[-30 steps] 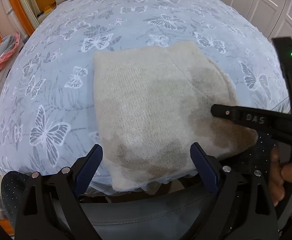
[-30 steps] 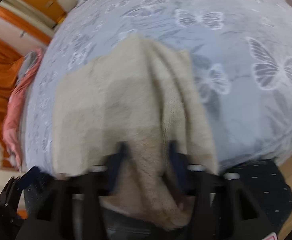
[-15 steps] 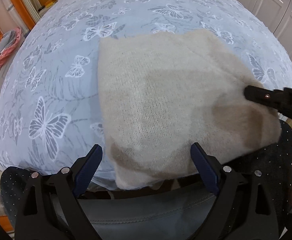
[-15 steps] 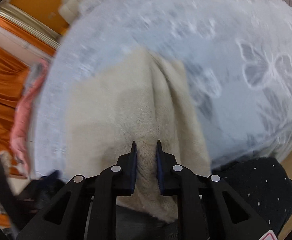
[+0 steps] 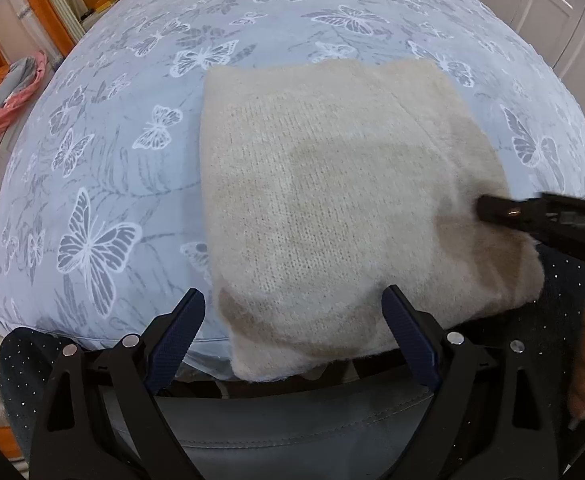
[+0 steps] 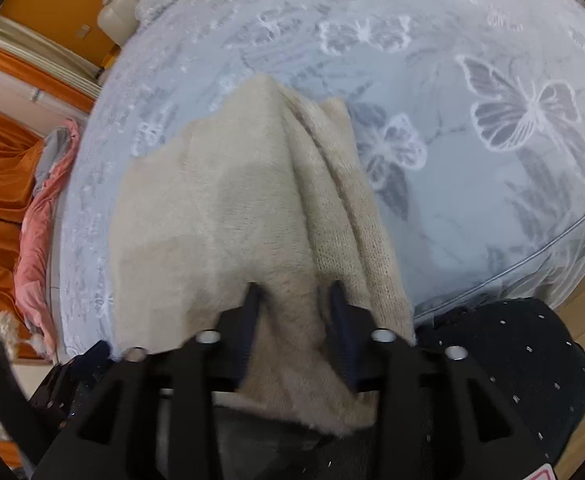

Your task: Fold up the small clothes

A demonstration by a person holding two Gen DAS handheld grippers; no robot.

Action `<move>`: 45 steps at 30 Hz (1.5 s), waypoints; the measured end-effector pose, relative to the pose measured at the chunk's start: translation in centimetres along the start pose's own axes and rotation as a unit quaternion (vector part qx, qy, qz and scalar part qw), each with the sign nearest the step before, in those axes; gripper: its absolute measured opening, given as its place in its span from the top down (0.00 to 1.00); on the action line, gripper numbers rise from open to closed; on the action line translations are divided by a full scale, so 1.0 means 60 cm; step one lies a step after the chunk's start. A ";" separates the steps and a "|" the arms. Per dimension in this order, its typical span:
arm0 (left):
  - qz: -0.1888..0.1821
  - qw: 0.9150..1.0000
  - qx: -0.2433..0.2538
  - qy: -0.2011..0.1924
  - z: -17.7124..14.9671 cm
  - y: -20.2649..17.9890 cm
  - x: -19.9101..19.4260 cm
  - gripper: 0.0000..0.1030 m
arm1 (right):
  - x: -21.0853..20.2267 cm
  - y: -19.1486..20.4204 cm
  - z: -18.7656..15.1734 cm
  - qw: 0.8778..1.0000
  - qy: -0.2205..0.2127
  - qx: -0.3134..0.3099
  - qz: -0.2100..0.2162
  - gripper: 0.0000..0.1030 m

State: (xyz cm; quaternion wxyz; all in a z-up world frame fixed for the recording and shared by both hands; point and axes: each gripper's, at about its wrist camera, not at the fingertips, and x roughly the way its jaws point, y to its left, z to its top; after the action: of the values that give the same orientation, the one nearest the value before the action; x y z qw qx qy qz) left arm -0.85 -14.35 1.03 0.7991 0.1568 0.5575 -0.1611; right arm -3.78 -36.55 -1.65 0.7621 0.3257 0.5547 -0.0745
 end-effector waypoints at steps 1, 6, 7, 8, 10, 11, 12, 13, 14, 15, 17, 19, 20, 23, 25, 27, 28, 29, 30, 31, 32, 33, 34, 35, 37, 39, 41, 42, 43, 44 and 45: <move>0.000 1.000 0.003 -0.001 0.000 -0.002 -0.001 0.15 | 0.015 -0.002 -0.007 1.000 0.008 0.003 0.004 0.59; 0.006 1.000 0.006 -0.006 0.001 -0.003 -0.006 0.15 | -0.025 0.030 0.001 0.998 -0.023 -0.022 0.059 0.85; 0.002 1.000 0.003 -0.008 0.001 -0.002 -0.009 0.15 | -0.065 0.046 0.003 0.994 -0.054 -0.040 0.089 0.86; 0.000 1.000 0.002 -0.010 0.001 -0.002 -0.011 0.15 | -0.095 0.056 0.001 0.990 -0.079 -0.053 0.108 0.87; -0.003 1.000 0.002 -0.016 0.001 -0.004 -0.017 0.13 | -0.141 0.067 -0.006 0.982 -0.112 -0.075 0.129 0.87; -0.005 1.000 0.002 -0.020 0.002 -0.005 -0.020 0.13 | -0.146 0.061 -0.011 0.983 -0.118 -0.078 0.119 0.87; -0.004 1.000 0.004 -0.020 0.003 -0.007 -0.021 0.13 | -0.136 0.054 -0.014 0.985 -0.112 -0.077 0.104 0.87; -0.003 1.000 0.005 -0.018 0.004 -0.009 -0.019 0.13 | -0.098 0.038 -0.015 0.992 -0.083 -0.075 0.058 0.87; -0.002 1.000 0.005 -0.017 0.004 -0.011 -0.015 0.13 | -0.051 0.021 -0.018 0.997 -0.042 -0.066 0.017 0.87; 0.001 1.000 0.005 -0.012 0.004 -0.012 -0.009 0.13 | 0.011 -0.008 -0.025 0.999 0.022 -0.036 -0.007 0.87; 0.001 1.000 0.007 -0.003 0.003 -0.012 -0.001 0.13 | 0.009 -0.025 -0.024 0.999 0.030 -0.009 0.012 0.85; 0.003 1.000 0.007 0.001 0.002 -0.010 0.005 0.13 | -0.029 -0.010 -0.014 1.000 -0.008 -0.016 0.018 0.74; -0.004 1.000 0.001 0.006 0.004 -0.007 0.008 0.13 | -0.045 -0.006 -0.009 1.000 -0.021 -0.013 0.014 0.63; -0.042 0.998 -0.045 0.019 0.017 0.016 0.020 0.13 | -0.066 -0.008 0.004 0.999 -0.044 -0.008 0.012 0.50; -0.058 0.996 -0.072 0.019 0.028 0.030 0.027 0.12 | -0.057 -0.017 0.024 0.998 -0.055 0.003 0.007 0.35; -0.072 0.993 -0.094 0.019 0.044 0.046 0.041 0.10 | -0.025 -0.024 0.042 0.999 -0.036 0.002 -0.003 0.35; -0.075 0.992 -0.098 0.025 0.053 0.051 0.054 0.08 | -0.006 -0.023 0.048 1.000 -0.026 0.004 -0.012 0.35; -0.075 0.992 -0.099 0.027 0.059 0.053 0.063 0.07 | 0.009 -0.022 0.049 1.000 -0.018 0.006 -0.019 0.34; -0.078 0.992 -0.098 0.029 0.065 0.055 0.073 0.05 | 0.022 -0.024 0.050 1.000 -0.013 0.005 -0.019 0.30; -0.081 0.991 -0.098 0.030 0.069 0.056 0.082 0.04 | 0.035 -0.023 0.049 1.000 -0.009 0.007 -0.020 0.28; -0.088 0.991 -0.100 0.032 0.073 0.061 0.094 0.04 | 0.043 -0.024 0.054 1.000 -0.008 0.013 -0.016 0.24; -0.100 0.989 -0.105 0.032 0.076 0.066 0.103 0.04 | 0.048 -0.029 0.059 1.000 -0.007 0.021 0.000 0.21; -0.109 0.987 -0.110 0.033 0.075 0.070 0.110 0.04 | 0.054 -0.034 0.059 1.000 -0.003 0.028 0.012 0.21; -0.129 0.983 -0.122 0.037 0.075 0.079 0.123 0.04 | 0.060 -0.036 0.062 0.999 0.002 0.035 0.021 0.20; -0.166 0.974 -0.150 0.047 0.073 0.090 0.141 0.04 | 0.073 -0.038 0.069 0.998 0.009 0.041 0.039 0.15; -0.204 0.960 -0.183 0.060 0.069 0.101 0.158 0.04 | 0.078 -0.035 0.075 0.998 0.012 0.033 0.046 0.18; -0.211 0.959 -0.182 0.059 0.070 0.100 0.155 0.08 | 0.073 -0.027 0.075 0.996 0.013 0.022 0.079 0.48; -0.205 0.962 -0.169 0.054 0.073 0.094 0.144 0.17 | 0.066 -0.024 0.075 0.996 0.008 0.027 0.081 0.60; -0.195 0.967 -0.154 0.051 0.077 0.086 0.128 0.29 | 0.057 -0.021 0.075 0.997 0.005 0.027 0.079 0.65; -0.190 0.970 -0.145 0.050 0.081 0.081 0.115 0.36 | 0.046 -0.016 0.075 0.997 -0.003 0.025 0.079 0.68; -0.184 0.973 -0.129 0.048 0.088 0.074 0.094 0.45 | 0.024 -0.006 0.072 0.996 -0.022 0.016 0.083 0.69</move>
State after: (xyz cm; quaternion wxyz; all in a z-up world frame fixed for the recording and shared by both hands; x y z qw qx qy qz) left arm 7.34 -13.07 -2.22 0.7416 -0.0452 0.6304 -0.2250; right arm 0.05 -38.99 -2.32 0.7723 0.3806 0.5079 -0.0269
